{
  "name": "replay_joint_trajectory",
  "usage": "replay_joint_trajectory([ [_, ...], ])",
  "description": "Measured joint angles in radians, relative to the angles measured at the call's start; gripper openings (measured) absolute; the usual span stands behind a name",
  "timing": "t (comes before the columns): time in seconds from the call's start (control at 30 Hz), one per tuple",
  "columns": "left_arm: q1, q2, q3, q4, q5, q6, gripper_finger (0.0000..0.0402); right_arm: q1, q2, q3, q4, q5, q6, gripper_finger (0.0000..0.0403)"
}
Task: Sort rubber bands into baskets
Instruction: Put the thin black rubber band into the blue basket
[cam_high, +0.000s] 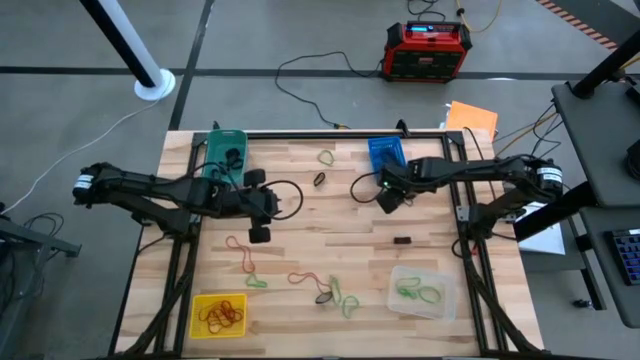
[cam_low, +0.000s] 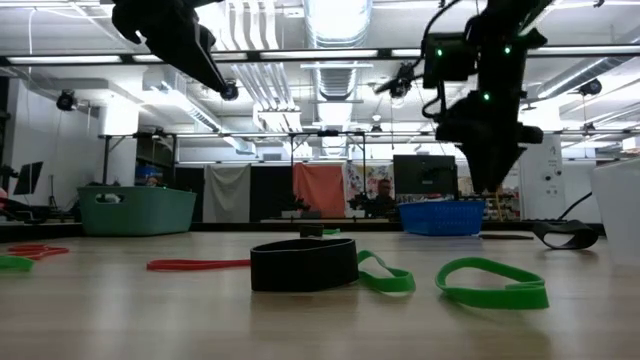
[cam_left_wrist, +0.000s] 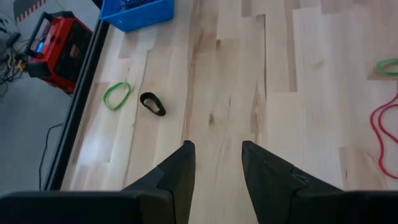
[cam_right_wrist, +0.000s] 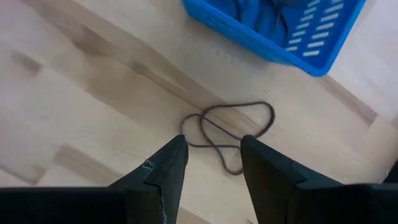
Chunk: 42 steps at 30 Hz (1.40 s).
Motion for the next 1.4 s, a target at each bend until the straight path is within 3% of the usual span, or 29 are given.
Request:
replay_joint_trajectory([
  [0.37,0.000,0.000,0.000,0.044,-0.001,0.012,0.0117,-0.031,0.000,-0.128,0.191,-0.010,0.007,0.0146],
  [1.17,0.000,0.000,0.000,0.057,-0.001,0.012,0.0116,-0.030,0.002,-0.301,0.413,-0.032,-0.011,0.0146],
  [1.4,0.000,0.001,0.000,0.059,-0.001,0.012,0.0116,-0.030,0.000,-0.341,0.449,-0.031,-0.064,0.0111],
])
